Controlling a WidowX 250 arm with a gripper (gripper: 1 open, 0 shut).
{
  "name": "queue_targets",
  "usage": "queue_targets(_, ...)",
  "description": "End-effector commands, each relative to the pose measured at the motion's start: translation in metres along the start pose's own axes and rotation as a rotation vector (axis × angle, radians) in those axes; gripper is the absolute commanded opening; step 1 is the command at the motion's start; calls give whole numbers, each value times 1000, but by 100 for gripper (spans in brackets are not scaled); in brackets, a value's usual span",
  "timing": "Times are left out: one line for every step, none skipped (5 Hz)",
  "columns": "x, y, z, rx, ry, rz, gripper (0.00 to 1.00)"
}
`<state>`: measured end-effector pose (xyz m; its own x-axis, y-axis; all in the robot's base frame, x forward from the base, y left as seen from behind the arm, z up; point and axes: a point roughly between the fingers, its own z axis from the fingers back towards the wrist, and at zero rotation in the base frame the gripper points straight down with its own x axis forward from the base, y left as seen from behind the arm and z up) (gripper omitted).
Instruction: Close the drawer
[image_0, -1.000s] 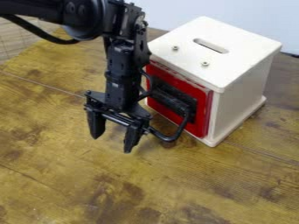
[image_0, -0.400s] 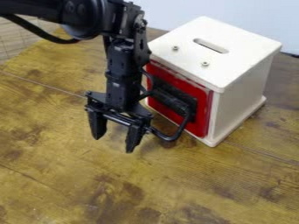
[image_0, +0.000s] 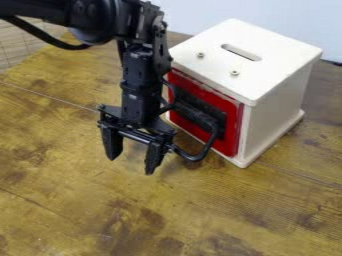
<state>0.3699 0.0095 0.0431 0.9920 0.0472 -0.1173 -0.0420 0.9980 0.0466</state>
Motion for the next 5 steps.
queue_targets(9,2,29,-17,-94,33,100)
queue_targets(9,2,29,-23,-97,37,100)
queue_targets(9,1,30,-30,-99,41,100)
queue_targets(8,1,31,-37,-102,46,100)
queue_targets(8,0,31,-45,-106,51,100)
